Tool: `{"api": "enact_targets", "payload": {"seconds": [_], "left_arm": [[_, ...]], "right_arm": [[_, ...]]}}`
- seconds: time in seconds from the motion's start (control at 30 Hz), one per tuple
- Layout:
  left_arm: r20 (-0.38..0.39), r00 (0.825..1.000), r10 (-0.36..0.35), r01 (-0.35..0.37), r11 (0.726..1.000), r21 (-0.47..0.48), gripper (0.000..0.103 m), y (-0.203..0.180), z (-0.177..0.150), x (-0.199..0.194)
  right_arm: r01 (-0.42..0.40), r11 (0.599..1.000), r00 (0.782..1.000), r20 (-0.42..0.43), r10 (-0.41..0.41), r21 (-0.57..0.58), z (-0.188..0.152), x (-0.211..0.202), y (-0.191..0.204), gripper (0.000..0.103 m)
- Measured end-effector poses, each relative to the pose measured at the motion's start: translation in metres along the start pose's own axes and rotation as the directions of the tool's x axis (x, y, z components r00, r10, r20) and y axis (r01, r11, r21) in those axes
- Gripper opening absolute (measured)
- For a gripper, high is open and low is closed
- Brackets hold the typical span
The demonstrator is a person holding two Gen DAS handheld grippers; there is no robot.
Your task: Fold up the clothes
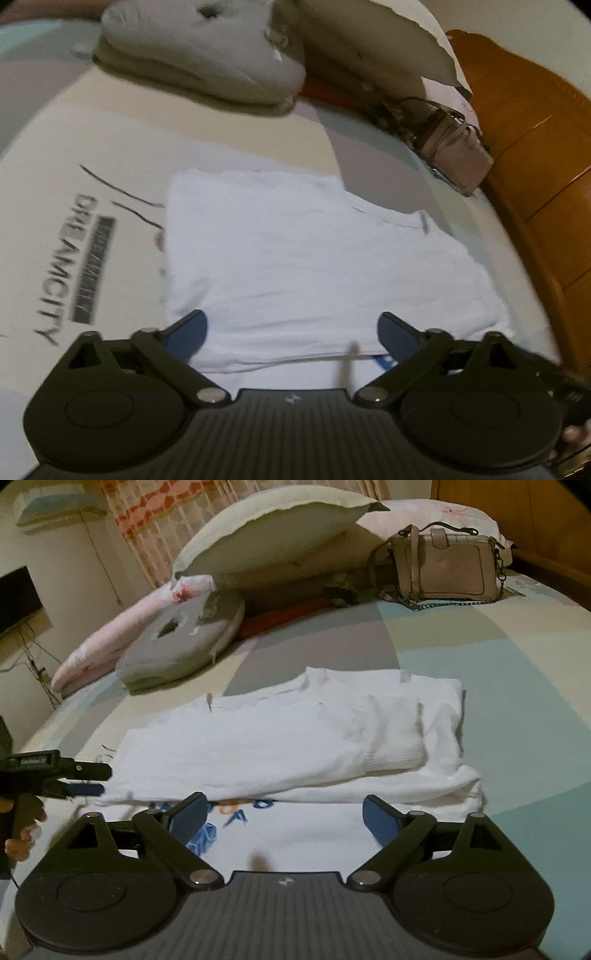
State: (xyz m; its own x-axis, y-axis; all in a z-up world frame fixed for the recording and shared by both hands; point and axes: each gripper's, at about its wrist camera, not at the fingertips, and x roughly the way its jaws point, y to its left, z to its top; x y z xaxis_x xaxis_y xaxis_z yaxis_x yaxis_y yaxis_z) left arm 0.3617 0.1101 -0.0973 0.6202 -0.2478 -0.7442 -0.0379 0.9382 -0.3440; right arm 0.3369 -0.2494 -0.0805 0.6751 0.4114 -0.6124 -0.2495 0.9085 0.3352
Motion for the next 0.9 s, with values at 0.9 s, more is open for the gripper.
{"api": "enact_targets", "payload": {"seconds": [0.9], "left_arm": [[0.123, 0.986, 0.112, -0.151, 0.912, 0.381, 0.100, -0.086, -0.023, 0.021]], "right_arm": [[0.035, 0.987, 0.999, -0.004, -0.036, -0.155, -0.010, -0.011, 0.002, 0.103]]}}
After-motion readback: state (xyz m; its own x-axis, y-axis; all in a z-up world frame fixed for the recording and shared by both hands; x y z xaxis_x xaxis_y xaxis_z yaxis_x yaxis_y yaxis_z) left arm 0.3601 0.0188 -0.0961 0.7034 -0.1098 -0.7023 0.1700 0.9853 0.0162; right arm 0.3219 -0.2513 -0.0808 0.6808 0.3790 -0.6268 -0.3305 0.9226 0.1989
